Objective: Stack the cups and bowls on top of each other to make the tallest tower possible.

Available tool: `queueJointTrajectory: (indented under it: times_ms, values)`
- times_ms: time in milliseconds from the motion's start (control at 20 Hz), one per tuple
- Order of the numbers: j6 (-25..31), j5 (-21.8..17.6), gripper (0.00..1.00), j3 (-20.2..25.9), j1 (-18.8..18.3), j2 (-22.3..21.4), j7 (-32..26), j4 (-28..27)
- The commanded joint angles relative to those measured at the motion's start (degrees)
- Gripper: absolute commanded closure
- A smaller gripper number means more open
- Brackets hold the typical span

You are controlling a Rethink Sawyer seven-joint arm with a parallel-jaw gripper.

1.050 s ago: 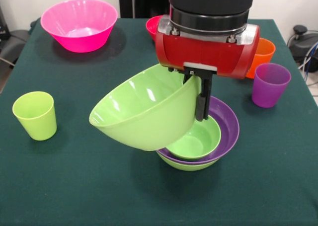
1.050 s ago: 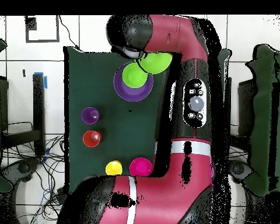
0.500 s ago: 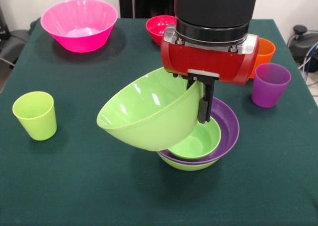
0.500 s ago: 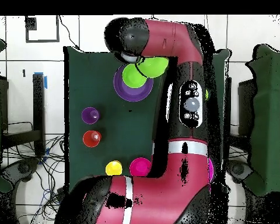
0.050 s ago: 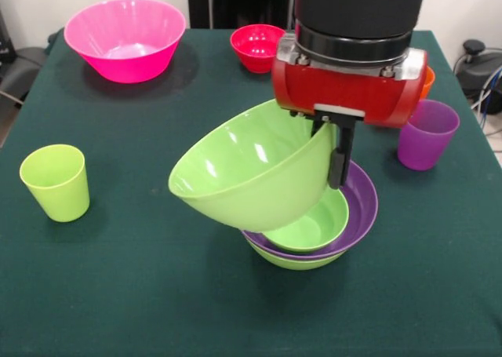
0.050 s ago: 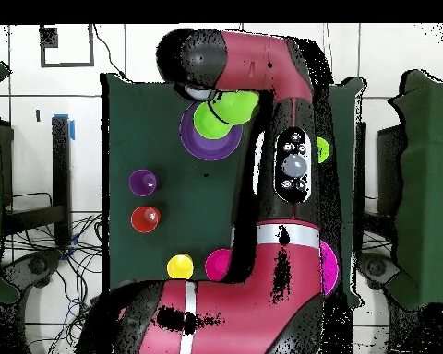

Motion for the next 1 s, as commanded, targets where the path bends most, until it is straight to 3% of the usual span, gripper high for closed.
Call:
queueJointTrajectory:
  times_ms: [50, 1000]
  values:
    - [0.81, 0.98, 1.00, -0.06, 2.32, -1.29, 9.89, 6.29]
    - [-6.04, 5.05, 1.00, -4.31, 4.34, -1.13, 11.74, 12.97]
